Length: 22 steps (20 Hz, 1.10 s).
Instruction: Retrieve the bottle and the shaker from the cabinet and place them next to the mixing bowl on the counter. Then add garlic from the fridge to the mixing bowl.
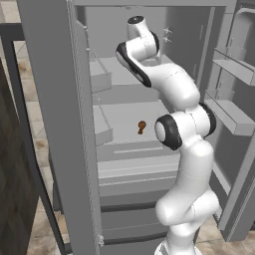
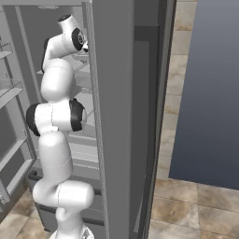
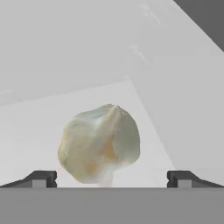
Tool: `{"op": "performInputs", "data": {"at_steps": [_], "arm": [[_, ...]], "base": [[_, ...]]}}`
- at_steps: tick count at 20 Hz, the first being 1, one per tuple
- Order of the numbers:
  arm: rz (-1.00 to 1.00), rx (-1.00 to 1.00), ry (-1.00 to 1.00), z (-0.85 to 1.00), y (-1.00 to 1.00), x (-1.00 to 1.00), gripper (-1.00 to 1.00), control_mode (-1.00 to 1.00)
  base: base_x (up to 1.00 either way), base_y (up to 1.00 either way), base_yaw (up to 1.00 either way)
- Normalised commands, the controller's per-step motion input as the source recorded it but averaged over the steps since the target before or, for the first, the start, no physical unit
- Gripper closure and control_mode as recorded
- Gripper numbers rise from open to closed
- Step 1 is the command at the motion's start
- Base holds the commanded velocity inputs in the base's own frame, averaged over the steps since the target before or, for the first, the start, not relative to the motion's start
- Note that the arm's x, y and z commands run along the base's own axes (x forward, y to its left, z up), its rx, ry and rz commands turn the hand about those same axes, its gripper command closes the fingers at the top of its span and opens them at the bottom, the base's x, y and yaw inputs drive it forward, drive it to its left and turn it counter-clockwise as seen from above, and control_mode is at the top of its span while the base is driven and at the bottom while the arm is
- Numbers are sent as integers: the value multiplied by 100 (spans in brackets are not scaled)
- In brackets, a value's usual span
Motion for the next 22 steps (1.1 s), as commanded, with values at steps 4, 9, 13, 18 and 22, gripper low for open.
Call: {"op": "performInputs", "data": {"at_steps": [4, 9, 13, 18, 22], "arm": [[-1, 0, 0, -9, -1, 49, -100, -100], [0, 0, 0, 0, 0, 30, -100, -100], [0, 0, 0, 0, 0, 0, -100, -100], [0, 0, 0, 0, 0, 0, 100, -100], [0, 0, 0, 0, 0, 0, 100, -100]], "base": [[0, 0, 0], [0, 0, 0], [0, 0, 0], [0, 0, 0], [0, 0, 0]]}}
